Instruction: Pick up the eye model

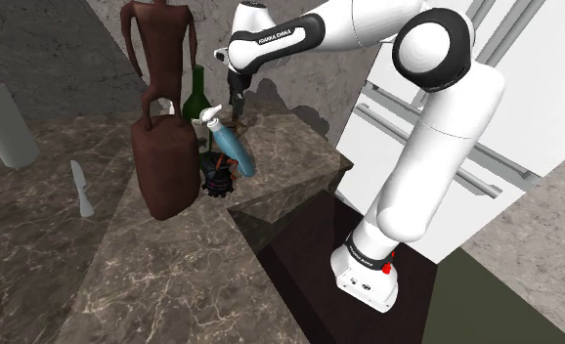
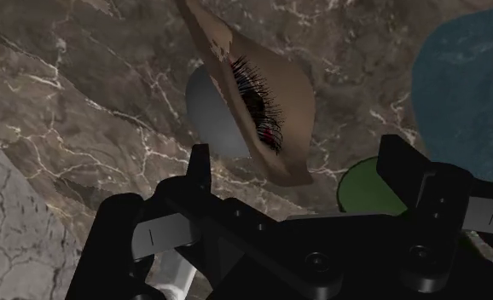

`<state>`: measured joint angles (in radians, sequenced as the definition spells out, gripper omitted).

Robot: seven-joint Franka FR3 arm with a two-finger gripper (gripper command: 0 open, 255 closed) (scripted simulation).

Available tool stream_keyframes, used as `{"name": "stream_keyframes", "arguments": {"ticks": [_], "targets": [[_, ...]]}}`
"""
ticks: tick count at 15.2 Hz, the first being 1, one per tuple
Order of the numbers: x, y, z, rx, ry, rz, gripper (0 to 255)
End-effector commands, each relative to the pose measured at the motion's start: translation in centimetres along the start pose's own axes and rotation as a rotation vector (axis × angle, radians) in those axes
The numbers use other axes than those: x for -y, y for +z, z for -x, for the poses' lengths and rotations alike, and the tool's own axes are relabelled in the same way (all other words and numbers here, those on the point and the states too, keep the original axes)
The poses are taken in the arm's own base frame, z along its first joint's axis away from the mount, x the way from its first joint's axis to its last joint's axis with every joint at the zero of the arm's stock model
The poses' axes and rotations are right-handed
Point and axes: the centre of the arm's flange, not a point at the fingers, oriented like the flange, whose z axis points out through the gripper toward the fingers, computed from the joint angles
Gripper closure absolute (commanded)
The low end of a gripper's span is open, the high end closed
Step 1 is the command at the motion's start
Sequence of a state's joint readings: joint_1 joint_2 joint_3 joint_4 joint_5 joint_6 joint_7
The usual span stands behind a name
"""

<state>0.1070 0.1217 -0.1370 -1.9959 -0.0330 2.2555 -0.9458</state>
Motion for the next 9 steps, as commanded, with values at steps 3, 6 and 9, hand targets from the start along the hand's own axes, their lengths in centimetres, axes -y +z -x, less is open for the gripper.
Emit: {"name": "stream_keyframes", "arguments": {"ticks": [3, 6, 9], "targets": [[-1.6, 2.8, -2.7, -0.013, -0.1, -0.009, 0], [-1.4, 4.4, -2.6, -0.013, -0.1, -0.009, 0], [-1.2, 6.0, -2.6, -0.013, -0.1, -0.009, 0]]}}
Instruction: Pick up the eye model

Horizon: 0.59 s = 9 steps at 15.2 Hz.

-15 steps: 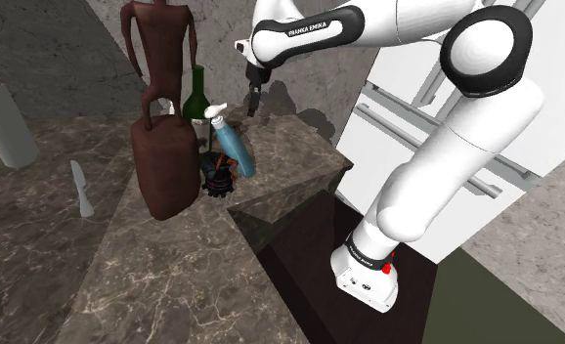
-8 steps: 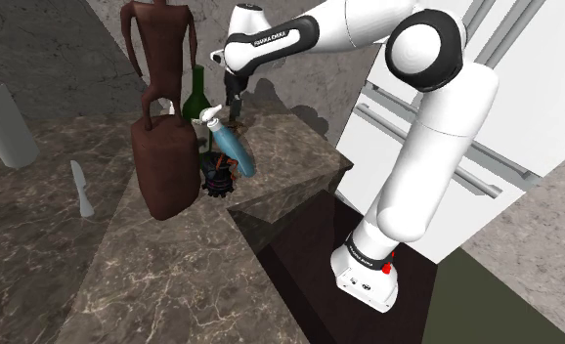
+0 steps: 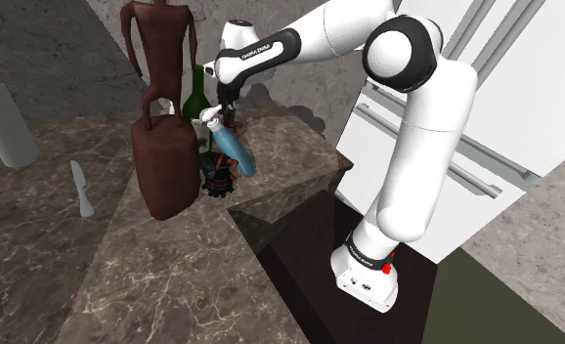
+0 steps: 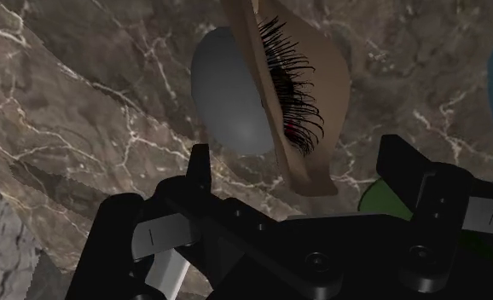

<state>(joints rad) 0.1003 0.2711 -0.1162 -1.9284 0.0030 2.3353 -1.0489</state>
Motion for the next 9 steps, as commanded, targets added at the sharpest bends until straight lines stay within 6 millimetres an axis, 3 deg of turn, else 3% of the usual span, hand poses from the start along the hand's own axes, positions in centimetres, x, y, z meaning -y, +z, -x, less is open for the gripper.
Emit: {"name": "stream_keyframes", "arguments": {"ticks": [1, 3, 4, 9], "targets": [[0.12, 1.35, -0.03, 0.0, 0.0, 0.0, 0], [0.12, 1.35, -0.03, 0.0, 0.0, 0.0, 0], [0.05, 1.32, -0.07, 0.0, 0.0, 0.0, 255], [0.06, 1.33, -0.07, 0.0, 0.0, 0.0, 255]]}}
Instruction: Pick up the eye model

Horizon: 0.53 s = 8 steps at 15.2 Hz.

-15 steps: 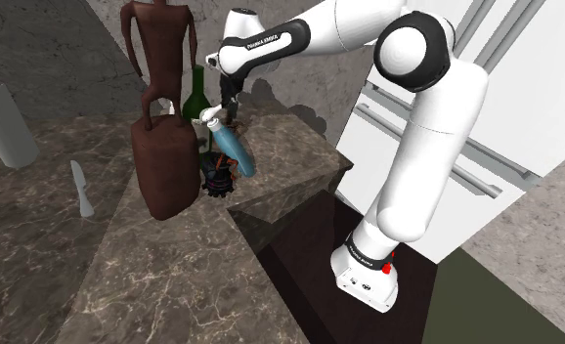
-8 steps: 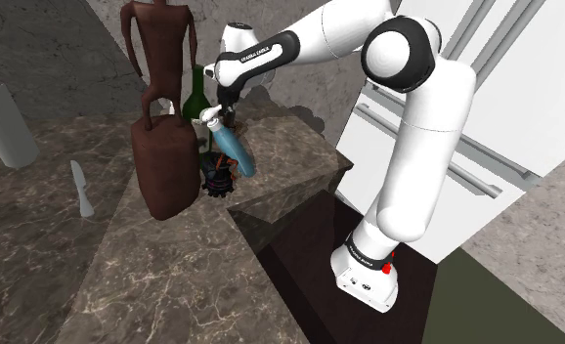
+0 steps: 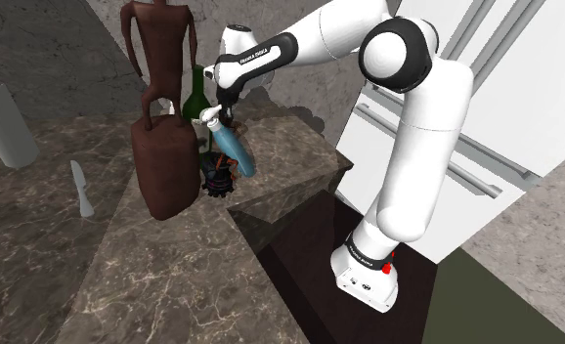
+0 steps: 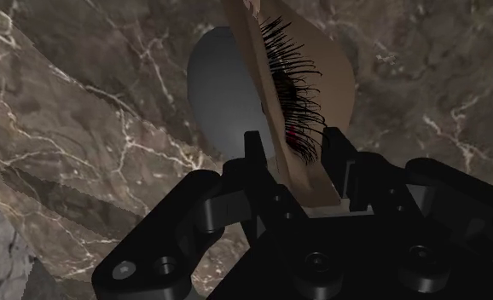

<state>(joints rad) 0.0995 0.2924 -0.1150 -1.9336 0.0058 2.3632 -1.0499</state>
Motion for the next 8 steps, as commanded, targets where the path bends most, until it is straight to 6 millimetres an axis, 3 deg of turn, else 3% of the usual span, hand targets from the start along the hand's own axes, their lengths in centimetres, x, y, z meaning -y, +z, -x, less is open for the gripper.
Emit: {"name": "stream_keyframes", "arguments": {"ticks": [1, 4, 8], "targets": [[0.0, 0.0, 0.0, 0.0, 0.0, -0.001, 255], [0.1, 0.1, 0.0, 0.0, 0.0, -0.001, 255], [-0.2, -2.0, -0.1, 0.0, 0.0, -0.001, 255]]}}
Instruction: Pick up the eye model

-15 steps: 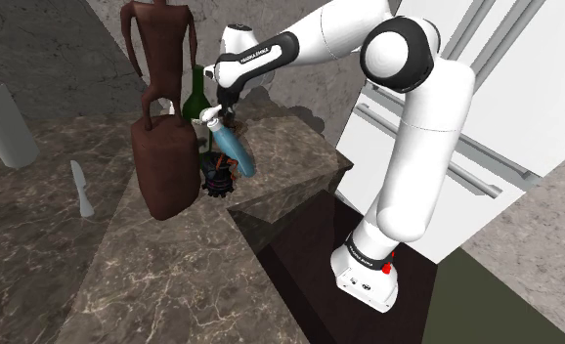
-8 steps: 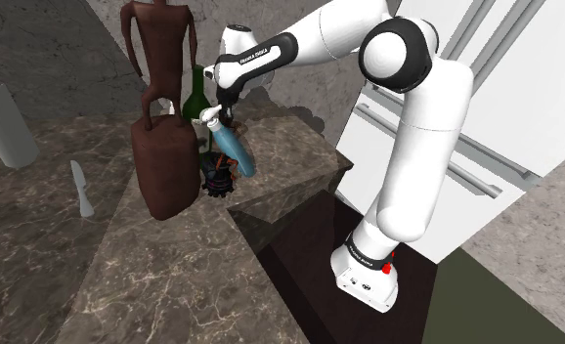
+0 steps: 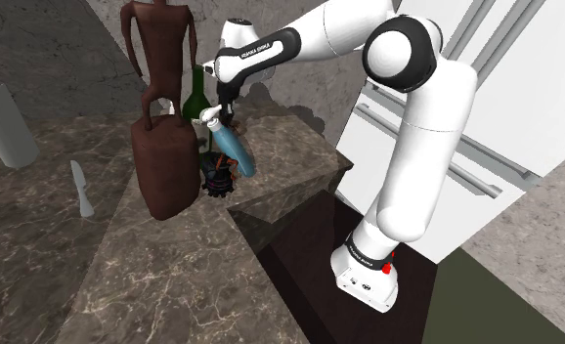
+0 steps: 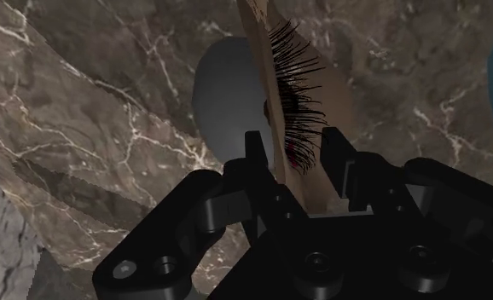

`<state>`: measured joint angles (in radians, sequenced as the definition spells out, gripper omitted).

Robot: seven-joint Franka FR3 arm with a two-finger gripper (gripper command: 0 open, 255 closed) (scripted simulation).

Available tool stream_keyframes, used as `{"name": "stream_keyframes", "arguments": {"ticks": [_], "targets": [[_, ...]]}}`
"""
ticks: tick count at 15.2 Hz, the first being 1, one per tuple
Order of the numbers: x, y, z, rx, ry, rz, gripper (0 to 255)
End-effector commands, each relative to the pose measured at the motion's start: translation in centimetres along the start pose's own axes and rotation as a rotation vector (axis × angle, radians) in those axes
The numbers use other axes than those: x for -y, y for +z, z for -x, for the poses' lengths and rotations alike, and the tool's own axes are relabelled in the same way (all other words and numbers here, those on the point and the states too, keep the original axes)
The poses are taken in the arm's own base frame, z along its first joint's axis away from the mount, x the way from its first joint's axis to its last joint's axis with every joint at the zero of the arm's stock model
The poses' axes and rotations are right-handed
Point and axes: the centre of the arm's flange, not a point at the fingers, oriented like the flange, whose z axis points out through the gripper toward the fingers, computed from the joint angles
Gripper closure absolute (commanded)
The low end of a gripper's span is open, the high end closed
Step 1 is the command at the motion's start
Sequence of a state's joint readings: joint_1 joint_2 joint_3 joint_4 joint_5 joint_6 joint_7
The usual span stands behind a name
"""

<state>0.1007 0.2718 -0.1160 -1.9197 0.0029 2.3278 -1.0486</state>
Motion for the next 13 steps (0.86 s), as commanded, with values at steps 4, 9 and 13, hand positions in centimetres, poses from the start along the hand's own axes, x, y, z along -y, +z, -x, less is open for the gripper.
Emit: {"name": "stream_keyframes", "arguments": {"ticks": [4, 9, 13], "targets": [[-0.3, -2.6, -0.1, 0.0, 0.0, 0.0, 255], [-0.6, -5.2, -0.2, 0.0, 0.0, 0.0, 255], [-0.8, -6.3, -0.3, 0.0, 0.0, 0.0, 255]]}}
